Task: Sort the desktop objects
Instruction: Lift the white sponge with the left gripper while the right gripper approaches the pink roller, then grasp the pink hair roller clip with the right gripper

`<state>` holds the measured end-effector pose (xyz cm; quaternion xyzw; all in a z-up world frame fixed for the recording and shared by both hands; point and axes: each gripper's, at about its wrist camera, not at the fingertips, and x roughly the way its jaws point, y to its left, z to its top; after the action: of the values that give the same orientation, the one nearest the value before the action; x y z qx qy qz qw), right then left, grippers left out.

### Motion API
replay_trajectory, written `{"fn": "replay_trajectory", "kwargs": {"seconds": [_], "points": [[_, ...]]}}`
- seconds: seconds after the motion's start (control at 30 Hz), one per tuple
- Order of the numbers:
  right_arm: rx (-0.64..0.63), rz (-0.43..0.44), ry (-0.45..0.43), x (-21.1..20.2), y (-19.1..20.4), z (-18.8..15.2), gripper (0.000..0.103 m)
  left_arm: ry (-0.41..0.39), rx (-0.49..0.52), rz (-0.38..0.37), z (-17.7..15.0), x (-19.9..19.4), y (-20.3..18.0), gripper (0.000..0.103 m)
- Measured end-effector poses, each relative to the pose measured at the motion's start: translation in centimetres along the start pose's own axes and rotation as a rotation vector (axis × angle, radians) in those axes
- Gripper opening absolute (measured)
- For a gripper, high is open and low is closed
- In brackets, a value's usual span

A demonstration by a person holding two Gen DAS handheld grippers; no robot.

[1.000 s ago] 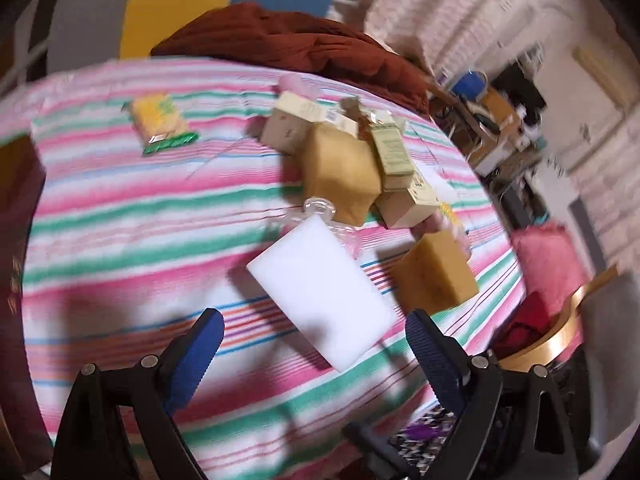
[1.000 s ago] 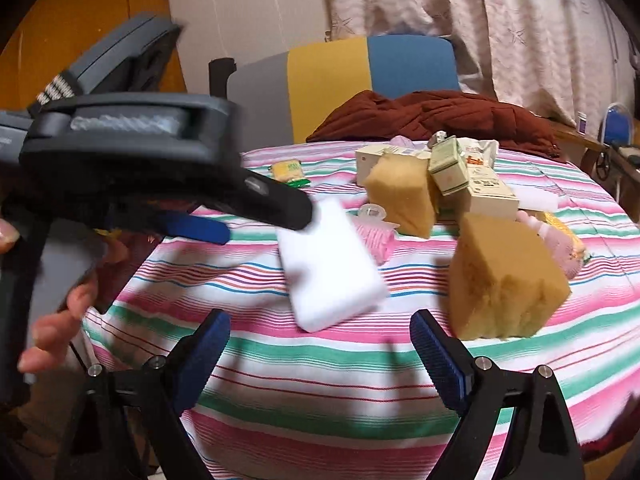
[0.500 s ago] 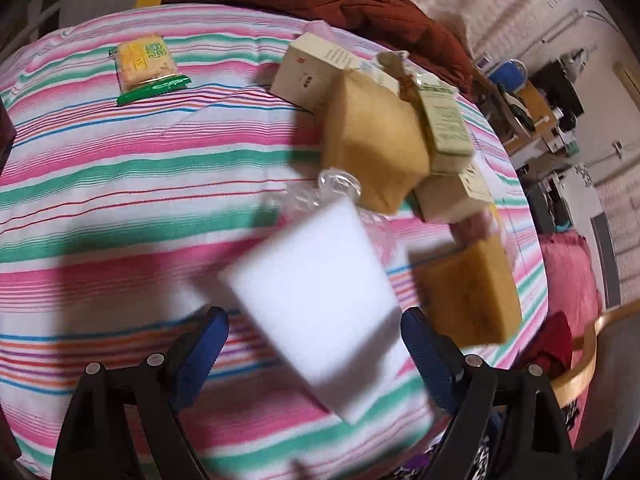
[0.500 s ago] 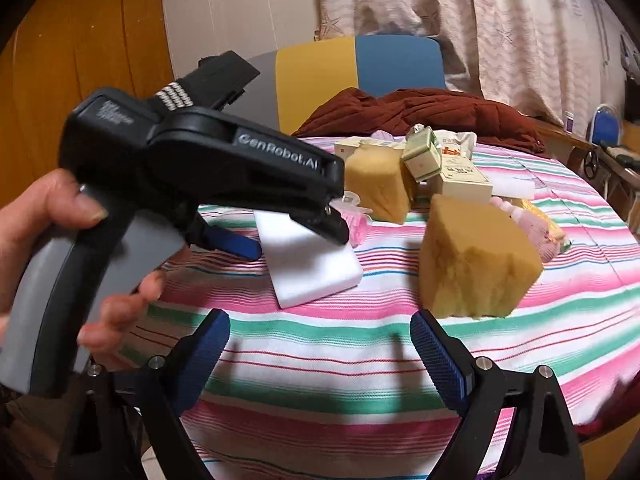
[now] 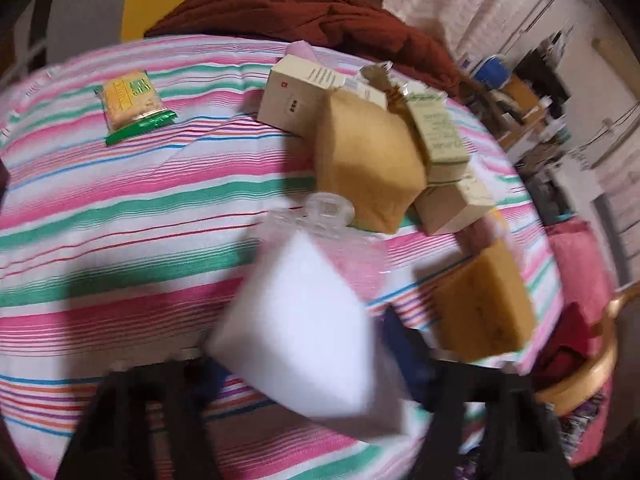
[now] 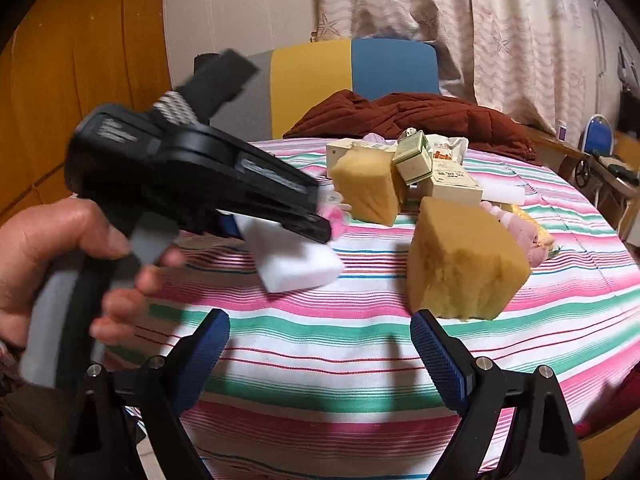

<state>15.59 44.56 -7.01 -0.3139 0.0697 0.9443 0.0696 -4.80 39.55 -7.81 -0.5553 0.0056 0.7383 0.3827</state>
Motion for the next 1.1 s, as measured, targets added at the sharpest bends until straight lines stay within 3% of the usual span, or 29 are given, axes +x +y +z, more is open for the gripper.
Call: {"fn": "replay_trajectory", "kwargs": {"seconds": [0.03, 0.1, 0.47, 0.67, 0.77, 0.9, 1.1], "points": [[0.005, 0.004, 0.000, 0.1, 0.0, 0.0, 0.093, 0.017, -0.026, -0.067, 0.0, 0.0, 0.6, 0.038], [0.009, 0.009, -0.003, 0.2, 0.1, 0.3, 0.093, 0.018, -0.059, -0.107, -0.1, 0.1, 1.5, 0.036], [0.063, 0.051, -0.019, 1.9, 1.2, 2.4, 0.093, 0.029, -0.067, -0.213, -2.1, -3.4, 4.4, 0.025], [0.098, 0.073, -0.025, 2.9, 1.8, 3.7, 0.093, 0.004, -0.079, -0.197, -3.4, -5.5, 6.7, 0.025], [0.115, 0.044, -0.016, 4.5, 2.1, 4.9, 0.092, -0.024, -0.092, -0.158, -3.9, -6.3, 8.1, 0.025], [0.108, 0.017, 0.035, 7.7, 2.8, 6.7, 0.077, -0.048, -0.100, -0.139, -4.3, -7.1, 9.4, 0.025], [0.133, -0.028, 0.094, 10.9, 3.8, 7.7, 0.077, -0.111, -0.045, -0.037, -4.3, -8.6, 9.9, 0.025]]}}
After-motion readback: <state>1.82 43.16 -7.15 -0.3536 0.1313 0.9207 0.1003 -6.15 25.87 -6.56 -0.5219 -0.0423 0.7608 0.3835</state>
